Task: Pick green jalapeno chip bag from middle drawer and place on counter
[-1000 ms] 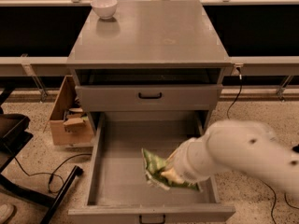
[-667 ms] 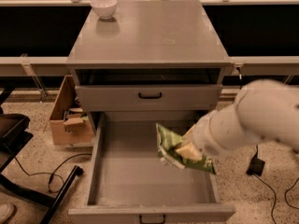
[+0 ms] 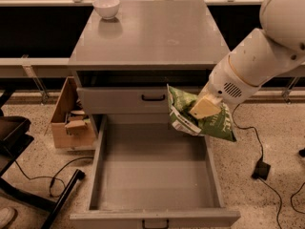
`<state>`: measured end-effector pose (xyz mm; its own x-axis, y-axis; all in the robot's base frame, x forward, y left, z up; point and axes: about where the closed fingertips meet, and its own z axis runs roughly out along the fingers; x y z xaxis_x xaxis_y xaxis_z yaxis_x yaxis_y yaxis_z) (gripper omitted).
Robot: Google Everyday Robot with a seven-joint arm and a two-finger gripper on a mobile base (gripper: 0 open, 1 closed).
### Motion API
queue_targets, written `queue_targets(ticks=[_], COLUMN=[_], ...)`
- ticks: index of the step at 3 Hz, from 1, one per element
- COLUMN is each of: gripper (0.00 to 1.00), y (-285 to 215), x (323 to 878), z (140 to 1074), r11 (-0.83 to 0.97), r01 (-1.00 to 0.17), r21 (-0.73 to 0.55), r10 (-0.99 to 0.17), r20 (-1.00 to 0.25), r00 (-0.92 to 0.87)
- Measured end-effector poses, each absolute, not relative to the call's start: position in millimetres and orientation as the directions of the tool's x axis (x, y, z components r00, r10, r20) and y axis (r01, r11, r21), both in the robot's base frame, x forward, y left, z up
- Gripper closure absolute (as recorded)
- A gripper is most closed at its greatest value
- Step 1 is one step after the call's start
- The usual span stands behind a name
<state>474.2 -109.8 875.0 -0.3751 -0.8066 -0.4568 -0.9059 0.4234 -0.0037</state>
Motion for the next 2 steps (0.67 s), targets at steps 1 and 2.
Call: queue_targets(ticks=[1, 2], gripper=[1.0, 1.0], y=[-109.2, -109.3], x=[475.2, 491.1], z=[874.9, 883.8], r11=[0.424, 0.428], r01=[-0.905, -0.903], r21=[-0.007, -0.037], r10=[-0.806, -0.812], r20=[-0.459, -0.455], r00=[-0.374, -0.366])
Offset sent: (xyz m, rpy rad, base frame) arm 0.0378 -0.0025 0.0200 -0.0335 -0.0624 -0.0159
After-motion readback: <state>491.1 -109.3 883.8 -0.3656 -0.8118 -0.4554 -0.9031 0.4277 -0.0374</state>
